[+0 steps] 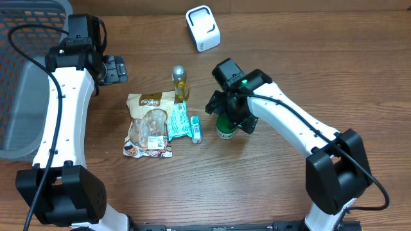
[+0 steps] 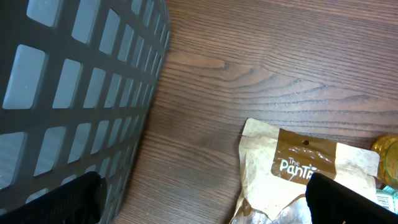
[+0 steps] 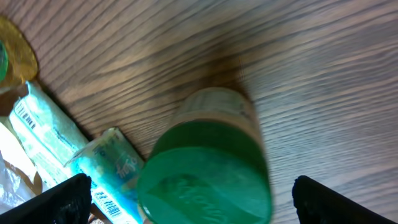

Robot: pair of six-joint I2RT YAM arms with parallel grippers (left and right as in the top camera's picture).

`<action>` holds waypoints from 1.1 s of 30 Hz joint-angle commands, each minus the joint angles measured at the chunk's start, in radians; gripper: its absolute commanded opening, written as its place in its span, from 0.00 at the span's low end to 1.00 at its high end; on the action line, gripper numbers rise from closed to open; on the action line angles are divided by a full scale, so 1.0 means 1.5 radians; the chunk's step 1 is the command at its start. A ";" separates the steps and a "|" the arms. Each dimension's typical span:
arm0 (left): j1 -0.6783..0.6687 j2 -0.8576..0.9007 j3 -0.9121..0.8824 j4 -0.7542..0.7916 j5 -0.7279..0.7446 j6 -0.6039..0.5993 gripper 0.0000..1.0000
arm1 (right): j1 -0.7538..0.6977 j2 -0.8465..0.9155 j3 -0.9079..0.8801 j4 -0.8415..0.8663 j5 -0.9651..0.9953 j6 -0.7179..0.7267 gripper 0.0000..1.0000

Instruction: Scan the item barcode

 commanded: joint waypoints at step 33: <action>0.007 -0.008 0.015 0.001 0.001 0.010 0.99 | 0.020 0.045 -0.002 -0.006 0.041 0.019 1.00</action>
